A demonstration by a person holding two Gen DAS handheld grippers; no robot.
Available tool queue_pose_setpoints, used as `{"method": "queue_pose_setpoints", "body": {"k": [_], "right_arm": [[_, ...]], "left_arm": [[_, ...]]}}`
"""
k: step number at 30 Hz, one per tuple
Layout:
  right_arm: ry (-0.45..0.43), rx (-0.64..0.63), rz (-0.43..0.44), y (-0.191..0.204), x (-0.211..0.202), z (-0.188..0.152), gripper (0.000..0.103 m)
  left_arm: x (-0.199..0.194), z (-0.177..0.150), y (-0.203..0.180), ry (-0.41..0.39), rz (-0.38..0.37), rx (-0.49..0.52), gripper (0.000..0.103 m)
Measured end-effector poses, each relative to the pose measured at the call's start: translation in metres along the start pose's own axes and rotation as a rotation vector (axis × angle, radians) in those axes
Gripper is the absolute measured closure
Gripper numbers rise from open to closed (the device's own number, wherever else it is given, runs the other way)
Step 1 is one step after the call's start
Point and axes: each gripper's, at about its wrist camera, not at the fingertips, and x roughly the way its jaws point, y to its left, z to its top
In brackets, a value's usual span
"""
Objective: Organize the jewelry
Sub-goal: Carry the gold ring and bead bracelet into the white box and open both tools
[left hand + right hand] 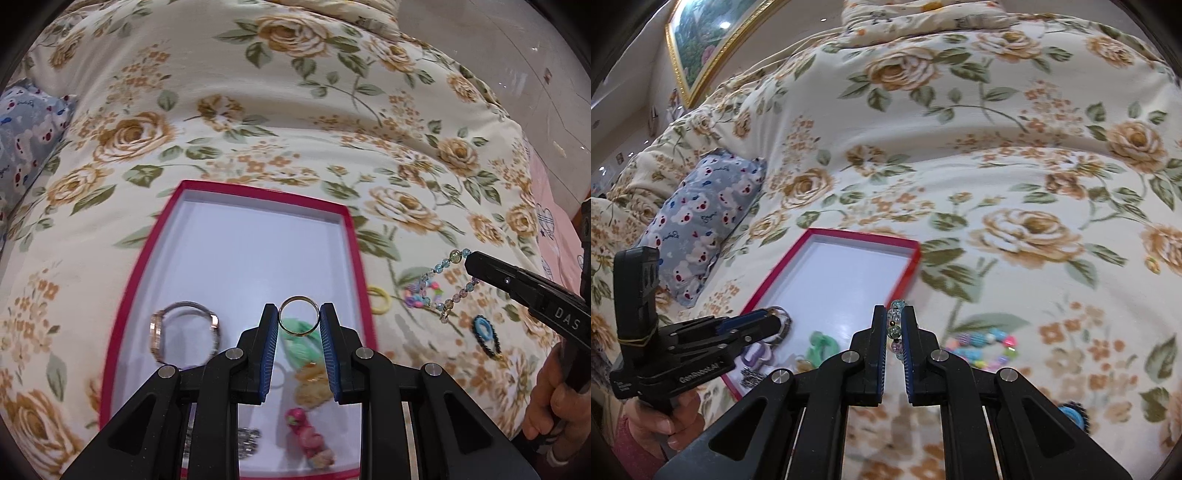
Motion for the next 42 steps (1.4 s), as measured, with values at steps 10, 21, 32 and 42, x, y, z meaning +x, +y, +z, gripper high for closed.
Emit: {"method": "queue_pose_setpoints", "body": {"k": [10,21,32,42], "right_arm": [[0.021,-0.052,0.100,0.043,0.035,0.022,0.096],[0.062,-0.002,0.167,0.059,0.088,0.036,0.096],[0.178,0.039,0.115,0.032,0.123,0.006,0.096],[0.228,0.008,0.072,0.030,0.132,0.000,0.091]], "left_arm": [[0.021,0.016,0.028,0.015,0.061,-0.031,0.081],[0.066,0.036,0.042,0.059,0.108,-0.039,0.081],[0.102,0.038,0.045,0.113,0.129,-0.041,0.081],[0.112,0.036,0.028,0.145,0.201,0.032,0.080]]}}
